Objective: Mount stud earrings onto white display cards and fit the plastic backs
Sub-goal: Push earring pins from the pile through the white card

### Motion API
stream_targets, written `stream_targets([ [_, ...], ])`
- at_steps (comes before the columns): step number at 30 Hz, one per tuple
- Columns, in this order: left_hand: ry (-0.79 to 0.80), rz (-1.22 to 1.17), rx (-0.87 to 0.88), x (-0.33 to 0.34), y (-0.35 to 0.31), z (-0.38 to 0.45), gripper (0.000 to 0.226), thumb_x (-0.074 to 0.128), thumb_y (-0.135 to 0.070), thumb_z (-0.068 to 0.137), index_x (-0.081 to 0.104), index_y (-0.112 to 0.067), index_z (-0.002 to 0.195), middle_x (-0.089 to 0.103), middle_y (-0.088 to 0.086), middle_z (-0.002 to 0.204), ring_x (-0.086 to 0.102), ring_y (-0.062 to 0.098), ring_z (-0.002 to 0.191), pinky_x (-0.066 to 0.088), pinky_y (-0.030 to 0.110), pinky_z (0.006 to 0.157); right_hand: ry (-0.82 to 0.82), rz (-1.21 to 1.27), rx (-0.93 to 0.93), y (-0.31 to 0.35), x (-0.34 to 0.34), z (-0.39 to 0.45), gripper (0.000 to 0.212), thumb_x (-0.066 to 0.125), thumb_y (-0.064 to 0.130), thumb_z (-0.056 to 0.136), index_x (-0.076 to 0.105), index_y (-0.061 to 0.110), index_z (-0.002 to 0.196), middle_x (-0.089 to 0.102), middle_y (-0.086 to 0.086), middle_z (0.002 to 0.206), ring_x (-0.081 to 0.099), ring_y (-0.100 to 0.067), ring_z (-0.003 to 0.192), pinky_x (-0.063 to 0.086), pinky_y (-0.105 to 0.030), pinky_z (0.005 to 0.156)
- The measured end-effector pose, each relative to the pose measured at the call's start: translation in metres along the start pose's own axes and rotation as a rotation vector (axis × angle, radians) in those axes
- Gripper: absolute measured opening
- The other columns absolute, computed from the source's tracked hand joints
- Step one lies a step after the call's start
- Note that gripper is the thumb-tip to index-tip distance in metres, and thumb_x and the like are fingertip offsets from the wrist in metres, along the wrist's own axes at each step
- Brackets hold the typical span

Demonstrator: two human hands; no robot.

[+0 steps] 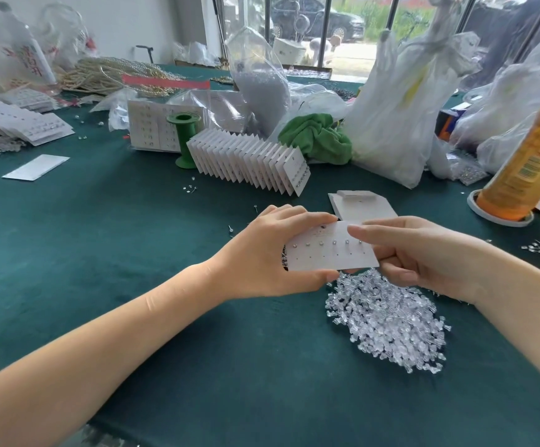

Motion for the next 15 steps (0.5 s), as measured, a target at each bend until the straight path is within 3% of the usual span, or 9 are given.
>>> stream_targets([
  [3,-0.014,0.023,0.031,-0.001,-0.001,0.000,0.067,0.071,-0.046,0.070,0.056,-0.016,0.128,0.058,-0.006,0.101,0.040,0.000,0.089,0.034,0.017,0.090,-0.021,-0.036,-0.012,-0.001,-0.002,0.002,0.014,0.071,0.037,0.072,0.073,0.024,0.067,0.058,-0.011,0.075,0.031,-0.004,0.031,0.022,-0.012,0.033],
  [6,-0.034,0.042,0.051,-0.001,-0.001,0.001,0.068,0.071,-0.046,0.069,0.056,-0.015,0.128,0.058,-0.006,0.098,0.039,-0.001,0.087,0.034,0.018,0.090,-0.033,-0.044,-0.023,-0.001,-0.003,0.003,0.013,0.072,0.033,0.070,0.075,0.021,0.072,0.055,-0.005,0.057,0.030,-0.003,0.029,0.022,-0.012,0.032],
  [10,-0.042,0.031,0.066,0.000,0.000,0.001,0.071,0.070,-0.049,0.070,0.053,-0.017,0.131,0.051,-0.014,0.098,0.039,-0.008,0.089,0.035,0.021,0.091,-0.083,-0.044,-0.055,-0.001,-0.006,0.003,0.026,0.076,0.031,0.063,0.074,0.013,0.082,0.048,-0.001,0.046,0.028,-0.004,0.028,0.022,-0.013,0.032],
  [13,-0.051,-0.036,0.056,-0.002,0.003,0.000,0.082,0.066,-0.057,0.070,0.041,-0.024,0.140,0.047,-0.025,0.110,0.041,-0.011,0.105,0.032,0.020,0.100,-0.140,-0.081,-0.101,0.005,-0.009,0.000,0.021,0.075,0.031,0.061,0.073,0.016,0.075,0.049,-0.001,0.045,0.027,-0.004,0.029,0.021,-0.013,0.032],
  [15,-0.068,-0.100,0.016,-0.003,0.008,0.001,0.092,0.069,-0.056,0.069,0.027,-0.027,0.146,0.047,-0.024,0.120,0.044,-0.004,0.111,0.030,0.017,0.102,-0.199,-0.086,-0.136,0.012,-0.017,-0.004,0.013,0.074,0.029,0.063,0.073,0.018,0.070,0.048,0.000,0.044,0.028,-0.005,0.029,0.020,-0.012,0.031],
])
Point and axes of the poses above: each hand's wrist, its own z-axis towards the middle knuckle, its own x-axis out of the palm, y = z × x, the point moved 5 cm from there along z, towards the middle knuckle
